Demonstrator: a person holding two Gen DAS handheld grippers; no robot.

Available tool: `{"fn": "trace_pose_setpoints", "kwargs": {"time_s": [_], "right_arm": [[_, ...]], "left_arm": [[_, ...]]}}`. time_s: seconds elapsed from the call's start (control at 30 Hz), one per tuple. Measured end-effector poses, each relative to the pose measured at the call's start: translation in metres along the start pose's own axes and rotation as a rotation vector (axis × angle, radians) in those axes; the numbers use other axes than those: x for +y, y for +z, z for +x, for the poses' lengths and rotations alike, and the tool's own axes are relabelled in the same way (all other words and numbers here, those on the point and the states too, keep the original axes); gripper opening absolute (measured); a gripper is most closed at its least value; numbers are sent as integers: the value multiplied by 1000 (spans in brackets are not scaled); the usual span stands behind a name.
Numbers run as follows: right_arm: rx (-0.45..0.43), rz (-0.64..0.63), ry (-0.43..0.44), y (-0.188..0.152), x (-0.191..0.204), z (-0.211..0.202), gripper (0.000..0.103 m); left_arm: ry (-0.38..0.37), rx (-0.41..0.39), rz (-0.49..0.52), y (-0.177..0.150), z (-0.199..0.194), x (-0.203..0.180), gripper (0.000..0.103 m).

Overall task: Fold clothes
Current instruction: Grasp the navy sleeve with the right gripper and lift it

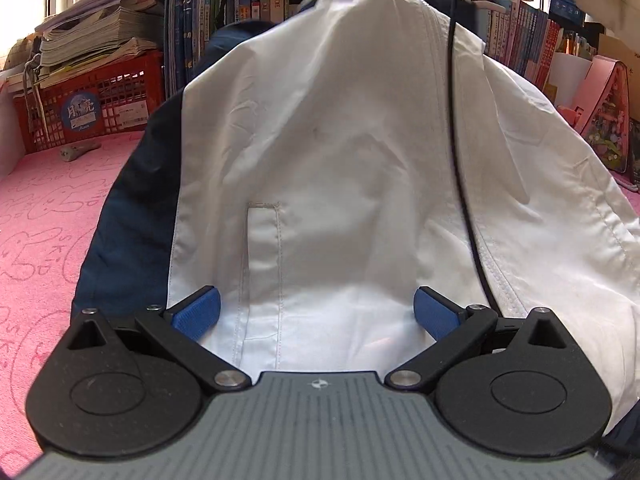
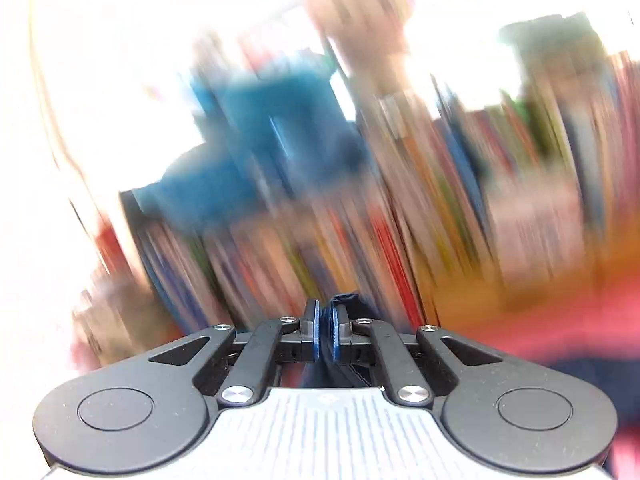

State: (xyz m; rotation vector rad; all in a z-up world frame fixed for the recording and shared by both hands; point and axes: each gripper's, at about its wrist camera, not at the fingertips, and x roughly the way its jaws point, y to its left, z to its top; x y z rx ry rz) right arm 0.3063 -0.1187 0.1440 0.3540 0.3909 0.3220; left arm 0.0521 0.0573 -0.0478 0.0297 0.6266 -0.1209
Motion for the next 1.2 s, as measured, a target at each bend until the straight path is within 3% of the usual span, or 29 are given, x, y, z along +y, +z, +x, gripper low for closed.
{"fn": "trace_pose_setpoints", "kwargs": {"time_s": [0.1, 0.23, 0.27, 0.33, 0.37, 0.4, 0.5, 0.6, 0.83, 0.9, 0.93, 0.97, 1.0, 1.03, 1.07, 1.2], "right_arm": [[-124, -57, 68, 36, 25, 9, 8], [-17, -267, 52, 17, 65, 73, 9], [31, -317, 29, 9, 72, 87, 15], [166, -410, -10, -16, 88, 109, 41], [181, -437, -3, -26, 89, 108, 63], [190, -463, 7, -35, 90, 107, 72], [173, -520, 42, -49, 74, 82, 87], [187, -465, 34, -47, 38, 63, 92], [303, -408, -129, -79, -11, 87, 89], [336, -391, -176, -89, -24, 95, 97], [352, -383, -199, -93, -31, 98, 97], [369, -375, -223, -98, -38, 102, 80], [385, -366, -246, -103, -45, 106, 16], [402, -357, -270, -107, -52, 109, 9], [418, -349, -293, -112, -59, 113, 8], [121, -547, -398, -57, -36, 90, 9]], "left_arm": [[4, -18, 3, -1, -3, 0, 103], [5, 18, -17, 1, 1, 4, 103], [6, 18, -17, 0, 1, 4, 103], [8, 19, -18, 0, 0, 3, 103], [9, 20, -18, -1, -1, 3, 103], [9, 20, -18, -1, -1, 3, 103], [9, 20, -19, -1, -2, 4, 103], [10, 21, -18, -1, -3, 5, 103], [15, 21, -16, 0, -4, 7, 103], [17, 22, -17, 0, -3, 7, 103], [17, 22, -17, 0, -3, 8, 103], [18, 22, -18, 1, -3, 8, 103], [17, 22, -18, 1, -3, 9, 103], [16, 22, -19, 1, -4, 9, 103], [15, 22, -20, 1, -4, 10, 103], [3, 17, -11, 2, -5, 11, 103]]}}
